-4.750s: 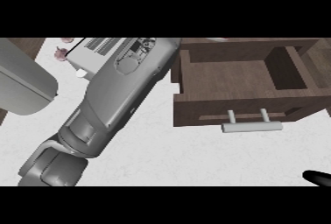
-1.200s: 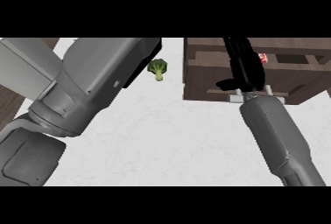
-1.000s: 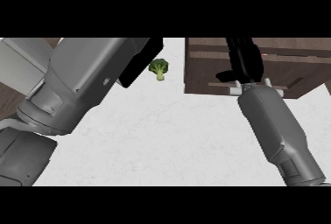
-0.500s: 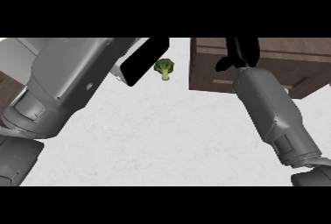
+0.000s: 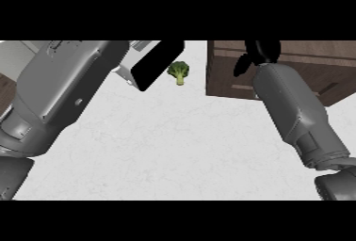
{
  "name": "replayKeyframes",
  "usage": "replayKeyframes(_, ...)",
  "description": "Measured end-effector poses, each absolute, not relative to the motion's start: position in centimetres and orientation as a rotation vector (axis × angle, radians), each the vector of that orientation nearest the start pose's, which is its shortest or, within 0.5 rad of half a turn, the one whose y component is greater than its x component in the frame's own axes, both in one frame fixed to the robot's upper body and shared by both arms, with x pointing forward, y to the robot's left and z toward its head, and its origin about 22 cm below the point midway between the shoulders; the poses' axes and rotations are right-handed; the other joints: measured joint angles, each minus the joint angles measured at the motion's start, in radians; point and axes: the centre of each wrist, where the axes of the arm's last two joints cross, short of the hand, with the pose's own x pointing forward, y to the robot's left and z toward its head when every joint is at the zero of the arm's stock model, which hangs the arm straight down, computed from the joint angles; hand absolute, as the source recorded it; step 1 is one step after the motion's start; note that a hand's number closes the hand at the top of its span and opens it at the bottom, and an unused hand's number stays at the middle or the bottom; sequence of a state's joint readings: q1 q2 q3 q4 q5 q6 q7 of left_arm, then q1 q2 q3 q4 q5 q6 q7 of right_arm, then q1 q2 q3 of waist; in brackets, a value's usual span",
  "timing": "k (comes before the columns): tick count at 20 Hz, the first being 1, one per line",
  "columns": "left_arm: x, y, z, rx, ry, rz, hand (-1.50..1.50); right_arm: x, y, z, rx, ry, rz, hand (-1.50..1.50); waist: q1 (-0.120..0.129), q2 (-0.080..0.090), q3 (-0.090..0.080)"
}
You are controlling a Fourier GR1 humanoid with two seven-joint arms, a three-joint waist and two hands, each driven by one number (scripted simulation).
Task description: Pick up the can, place it into the drawer and close the drawer
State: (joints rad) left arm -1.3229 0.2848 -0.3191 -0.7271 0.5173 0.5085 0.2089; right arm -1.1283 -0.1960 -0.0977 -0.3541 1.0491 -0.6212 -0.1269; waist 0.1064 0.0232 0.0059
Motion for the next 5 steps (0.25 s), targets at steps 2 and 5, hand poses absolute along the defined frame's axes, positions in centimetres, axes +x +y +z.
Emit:
replayKeyframes(2, 44.46, 10.86, 25.14, 0.063, -1.691, -0.010, -1.50, 46.22, -17.65, 10.52, -1.212, -1.796, 0.864, -1.50, -0.006, 0.004, 0.002)
replayKeyframes(5, 44.02, 11.12, 24.47, 0.056, -1.695, -0.016, -1.50, 46.31, -17.79, 10.59, -1.180, -1.822, 0.859, -1.50, -0.008, 0.005, 0.003)
